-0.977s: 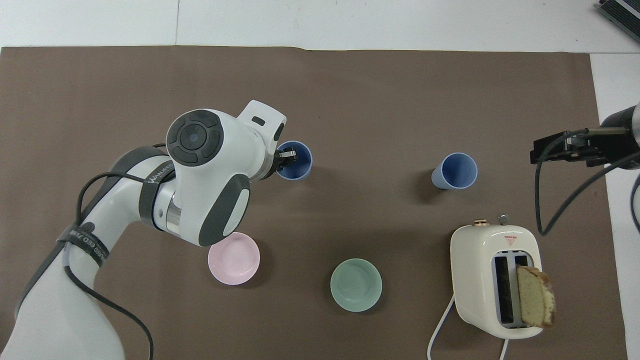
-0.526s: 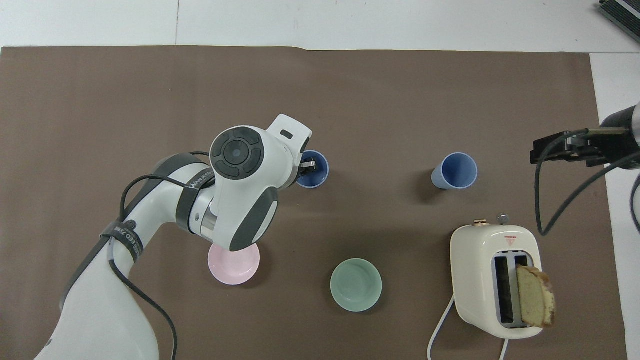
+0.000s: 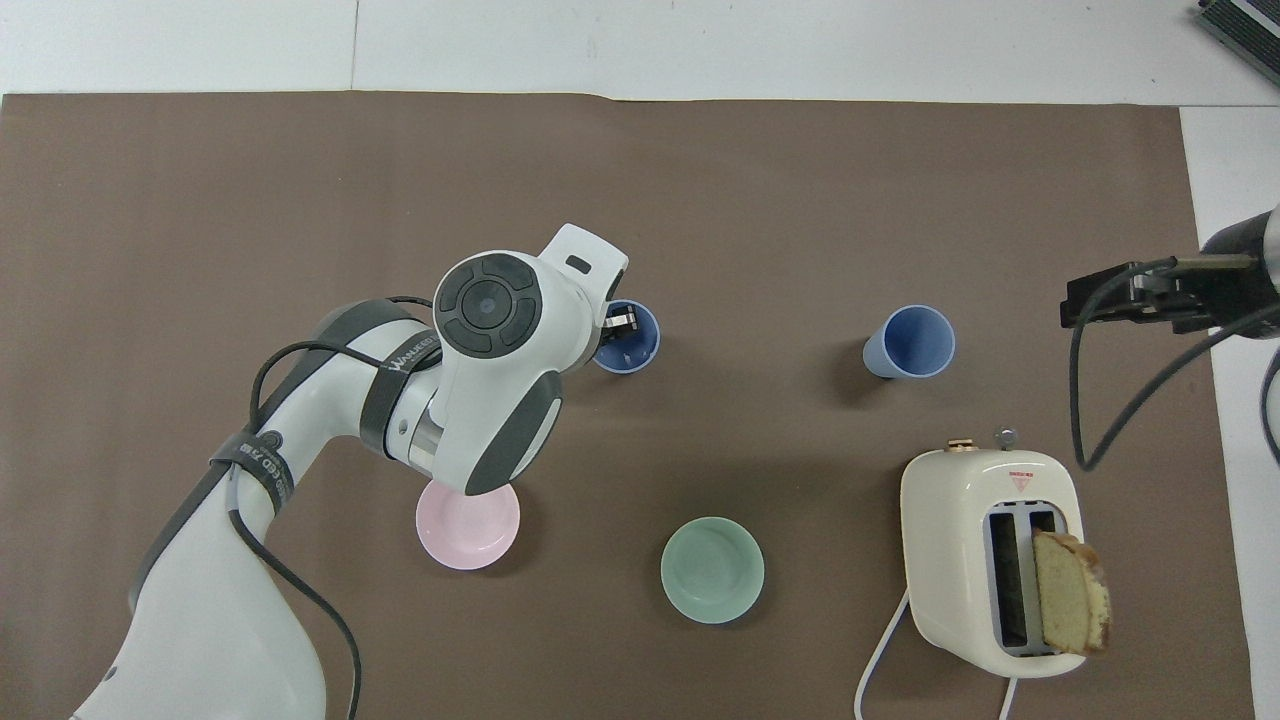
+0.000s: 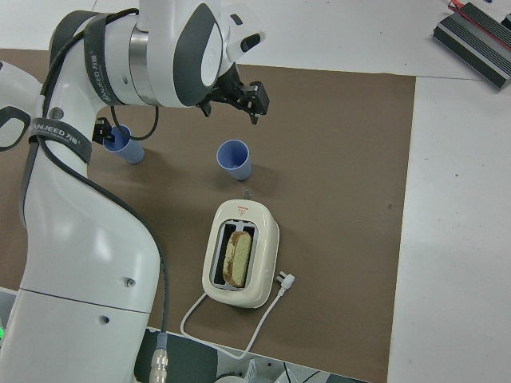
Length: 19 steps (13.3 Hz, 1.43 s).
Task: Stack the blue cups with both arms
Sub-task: 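Set the blue cup down and open the left gripper, then retract the left gripper while the right gripper reaches the other blue cup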
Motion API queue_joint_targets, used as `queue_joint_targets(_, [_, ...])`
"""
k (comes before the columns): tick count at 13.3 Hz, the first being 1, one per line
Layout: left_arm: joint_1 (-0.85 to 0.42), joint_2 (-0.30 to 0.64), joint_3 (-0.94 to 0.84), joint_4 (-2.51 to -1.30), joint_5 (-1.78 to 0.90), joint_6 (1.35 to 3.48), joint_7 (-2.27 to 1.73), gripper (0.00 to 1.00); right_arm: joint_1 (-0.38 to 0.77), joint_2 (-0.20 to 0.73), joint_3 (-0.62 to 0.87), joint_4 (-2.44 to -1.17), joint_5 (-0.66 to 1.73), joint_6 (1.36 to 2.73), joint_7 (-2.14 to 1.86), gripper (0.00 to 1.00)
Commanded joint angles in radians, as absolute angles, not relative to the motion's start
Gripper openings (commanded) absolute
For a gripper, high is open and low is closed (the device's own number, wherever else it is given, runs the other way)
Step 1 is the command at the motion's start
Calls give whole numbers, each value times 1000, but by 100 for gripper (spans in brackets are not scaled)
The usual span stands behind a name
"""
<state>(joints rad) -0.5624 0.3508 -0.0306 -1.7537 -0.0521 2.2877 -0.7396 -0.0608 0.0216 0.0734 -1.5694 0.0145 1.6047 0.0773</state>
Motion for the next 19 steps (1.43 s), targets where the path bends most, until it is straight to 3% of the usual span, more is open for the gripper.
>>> queue_joint_targets(1, [-539,293,-11,-1724,3,2189,-749,100,-74,9,81,-1580,32,1603,91,100])
queue_joint_targets(9, [-281,63,-14,-1837,-8,2005,-355,100,-72,-14,83,-1617,37,1614,89,100])
queue_joint_targets(14, [-123,-6,-14,-1891,-44,1942,-82,100,-66,-5,83,-1814,35,1820,87,100])
queue_joint_targets(17, [-77,-14,-11,-1879,-38,1876,93,100,-58,96,83,-1833,35,1890,90,100])
queue_joint_targets(19, [-80,-21,-11,-1847,-5,1846,97,100,-39,101,84,-1870,34,1951,92,100])
